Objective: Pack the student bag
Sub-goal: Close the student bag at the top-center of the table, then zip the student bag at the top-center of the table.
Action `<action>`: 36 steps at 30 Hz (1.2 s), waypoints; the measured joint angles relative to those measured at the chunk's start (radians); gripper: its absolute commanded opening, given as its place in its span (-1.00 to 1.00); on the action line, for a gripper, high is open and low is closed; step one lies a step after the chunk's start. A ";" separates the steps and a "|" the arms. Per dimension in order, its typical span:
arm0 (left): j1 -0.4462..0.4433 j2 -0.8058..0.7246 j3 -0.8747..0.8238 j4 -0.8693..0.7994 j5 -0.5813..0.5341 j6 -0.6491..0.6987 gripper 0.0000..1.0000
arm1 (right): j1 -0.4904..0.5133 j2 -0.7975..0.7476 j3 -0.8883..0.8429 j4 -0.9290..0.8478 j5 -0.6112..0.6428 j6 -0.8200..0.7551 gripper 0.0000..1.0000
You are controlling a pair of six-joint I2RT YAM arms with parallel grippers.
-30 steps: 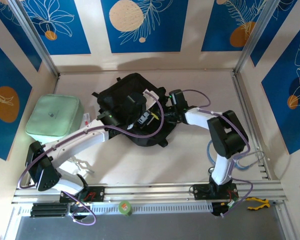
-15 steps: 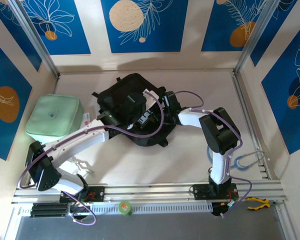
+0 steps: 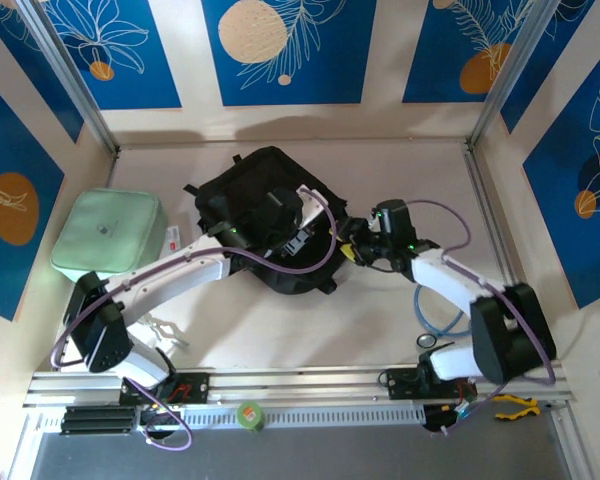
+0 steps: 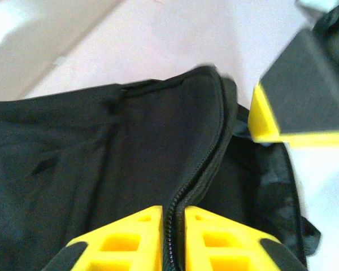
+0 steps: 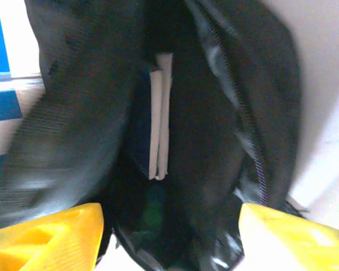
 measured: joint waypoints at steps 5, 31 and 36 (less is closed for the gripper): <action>0.009 0.034 0.002 -0.024 0.089 -0.045 0.41 | -0.108 -0.200 0.000 -0.167 0.099 -0.083 0.46; 0.580 -0.302 -0.664 0.196 0.223 -0.877 0.01 | -0.041 -0.067 0.139 -0.286 0.107 -0.236 0.67; 0.637 -0.212 -0.668 0.318 0.290 -0.964 -0.05 | -0.025 -0.068 0.139 -0.284 0.107 -0.236 0.66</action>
